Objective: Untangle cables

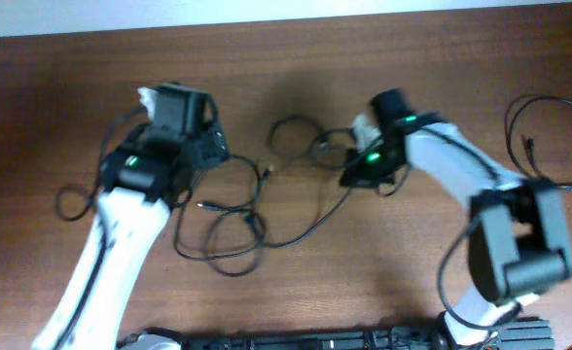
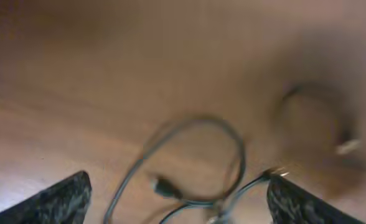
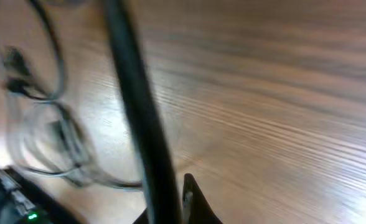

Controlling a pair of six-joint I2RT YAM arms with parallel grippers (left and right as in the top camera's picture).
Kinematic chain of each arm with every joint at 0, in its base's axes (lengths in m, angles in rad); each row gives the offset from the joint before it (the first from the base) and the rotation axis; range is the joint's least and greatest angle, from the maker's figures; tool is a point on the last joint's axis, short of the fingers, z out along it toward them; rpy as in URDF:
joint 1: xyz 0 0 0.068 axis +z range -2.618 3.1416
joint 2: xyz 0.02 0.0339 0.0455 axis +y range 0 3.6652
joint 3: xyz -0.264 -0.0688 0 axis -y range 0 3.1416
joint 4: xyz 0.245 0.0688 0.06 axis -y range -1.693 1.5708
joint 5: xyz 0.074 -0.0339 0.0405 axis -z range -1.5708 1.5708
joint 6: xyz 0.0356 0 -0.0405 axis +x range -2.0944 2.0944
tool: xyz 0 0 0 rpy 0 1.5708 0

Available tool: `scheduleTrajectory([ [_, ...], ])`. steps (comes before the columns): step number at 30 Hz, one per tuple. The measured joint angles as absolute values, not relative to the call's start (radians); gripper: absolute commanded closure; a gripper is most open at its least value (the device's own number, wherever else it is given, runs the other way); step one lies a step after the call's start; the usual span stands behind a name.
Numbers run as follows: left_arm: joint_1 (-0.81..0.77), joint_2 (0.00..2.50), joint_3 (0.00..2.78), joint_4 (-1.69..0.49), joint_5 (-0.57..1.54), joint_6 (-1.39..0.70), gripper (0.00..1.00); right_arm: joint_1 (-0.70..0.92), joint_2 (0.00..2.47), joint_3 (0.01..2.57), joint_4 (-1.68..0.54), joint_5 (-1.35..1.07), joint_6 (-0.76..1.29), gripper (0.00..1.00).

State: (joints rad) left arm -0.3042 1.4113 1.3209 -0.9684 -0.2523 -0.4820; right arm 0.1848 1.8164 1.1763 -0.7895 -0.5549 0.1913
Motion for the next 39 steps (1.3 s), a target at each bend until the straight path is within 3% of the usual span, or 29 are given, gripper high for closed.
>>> scheduleTrajectory([
  [5, -0.305, 1.747, 1.306, -1.052, -0.030, -0.495, 0.13, 0.044, 1.727, 1.177, -0.843, -0.597, 0.075, 0.96],
  [9, -0.305, 1.959, 1.305, -1.052, 0.111, -0.498, 0.37, -0.047, 1.727, 1.177, -0.860, -0.604, 0.031, 0.96],
  [13, -0.300, 2.032, 1.319, -1.066, 0.196, -0.506, 0.41, -0.082, 1.727, 1.177, -0.862, -0.604, 0.020, 0.96],
  [17, -0.300, 2.040, 1.332, -1.092, 0.204, -0.464, 0.37, -0.083, 1.727, 1.177, -0.868, -0.604, 0.018, 0.96],
  [20, -0.298, 2.038, 1.344, -1.117, 0.207, -0.428, 0.18, -0.083, 1.727, 1.209, -0.880, -0.604, 0.018, 0.96],
  [21, -0.298, 2.025, 1.344, -1.120, 0.209, -0.421, 0.18, -0.083, 1.727, 1.220, -0.880, -0.604, 0.017, 0.96],
  [22, -0.302, 2.002, 1.344, -1.126, 0.210, -0.414, 0.06, -0.083, 1.727, 1.240, -0.878, -0.603, 0.018, 0.96],
  [23, -0.313, 1.943, 1.345, -1.136, 0.216, -0.409, 0.01, -0.083, 1.727, 1.248, -0.877, -0.599, 0.017, 0.96],
  [28, -0.469, 1.834, 1.357, -1.159, 0.256, -0.412, 0.01, -0.083, 1.727, 1.251, -0.885, -0.543, 0.018, 0.96],
  [32, -0.625, 1.834, 1.294, -1.131, 0.149, -0.583, 0.01, -0.083, 1.727, 1.254, -0.899, -0.539, 0.018, 0.96],
  [35, -0.639, 1.834, 1.209, -1.087, 0.048, -0.770, 0.01, -0.083, 1.727, 1.255, -0.915, -0.539, 0.019, 0.96],
  [39, -0.639, 1.834, 1.100, -1.053, 0.076, -1.145, 0.01, -0.083, 1.727, 1.255, -0.920, -0.537, 0.018, 0.96],
])
